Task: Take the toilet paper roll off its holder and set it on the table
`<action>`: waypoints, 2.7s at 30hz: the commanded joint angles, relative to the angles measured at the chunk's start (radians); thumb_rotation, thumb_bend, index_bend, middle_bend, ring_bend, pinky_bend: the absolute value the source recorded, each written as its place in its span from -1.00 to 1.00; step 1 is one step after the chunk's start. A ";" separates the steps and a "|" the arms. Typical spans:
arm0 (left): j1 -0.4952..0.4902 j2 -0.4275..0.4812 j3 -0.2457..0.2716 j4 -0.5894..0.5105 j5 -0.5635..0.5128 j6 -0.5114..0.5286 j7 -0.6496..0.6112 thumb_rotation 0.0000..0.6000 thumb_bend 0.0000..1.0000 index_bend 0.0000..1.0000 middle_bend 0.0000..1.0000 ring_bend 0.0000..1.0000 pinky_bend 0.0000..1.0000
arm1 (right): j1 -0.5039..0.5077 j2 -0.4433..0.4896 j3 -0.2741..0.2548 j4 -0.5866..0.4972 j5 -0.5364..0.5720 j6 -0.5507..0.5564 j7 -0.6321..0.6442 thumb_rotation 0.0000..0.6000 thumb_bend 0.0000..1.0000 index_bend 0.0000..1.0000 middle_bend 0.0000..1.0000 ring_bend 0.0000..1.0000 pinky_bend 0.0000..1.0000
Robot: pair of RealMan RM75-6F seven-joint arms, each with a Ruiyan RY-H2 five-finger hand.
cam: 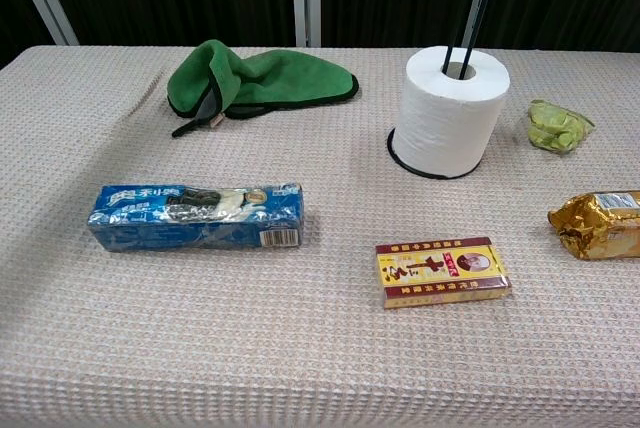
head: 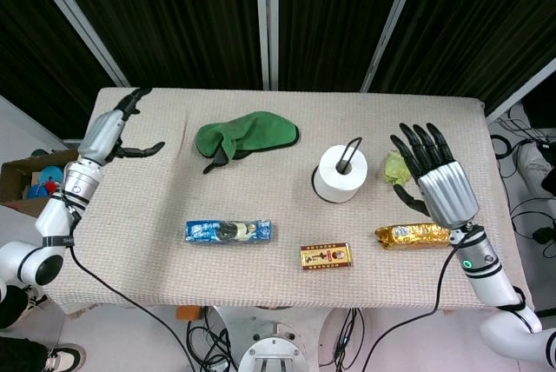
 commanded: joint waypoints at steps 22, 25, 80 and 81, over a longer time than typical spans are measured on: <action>0.042 -0.028 0.093 0.061 0.080 0.178 0.348 0.47 -0.61 -0.87 -0.83 -0.84 -0.55 | 0.000 -0.013 -0.003 -0.025 0.241 -0.144 0.061 1.00 -0.73 -1.00 -1.00 -1.00 -1.00; 0.086 -0.044 0.131 0.075 0.114 0.267 0.485 0.44 -0.66 -0.85 -0.82 -0.84 -0.56 | 0.010 -0.002 0.004 -0.034 0.327 -0.226 0.078 1.00 -0.79 -1.00 -1.00 -1.00 -1.00; 0.391 -0.096 0.255 0.063 0.228 0.571 0.621 -0.41 -0.81 -0.85 -0.85 -0.86 -0.58 | 0.213 -0.325 0.105 0.297 0.436 -0.581 0.748 1.00 -0.59 -0.25 -0.36 -0.47 -0.31; 0.392 -0.095 0.255 0.061 0.230 0.572 0.623 -0.41 -0.81 -0.85 -0.85 -0.86 -0.58 | 0.210 -0.324 0.106 0.293 0.421 -0.562 0.756 1.00 -0.59 -0.25 -0.36 -0.47 -0.32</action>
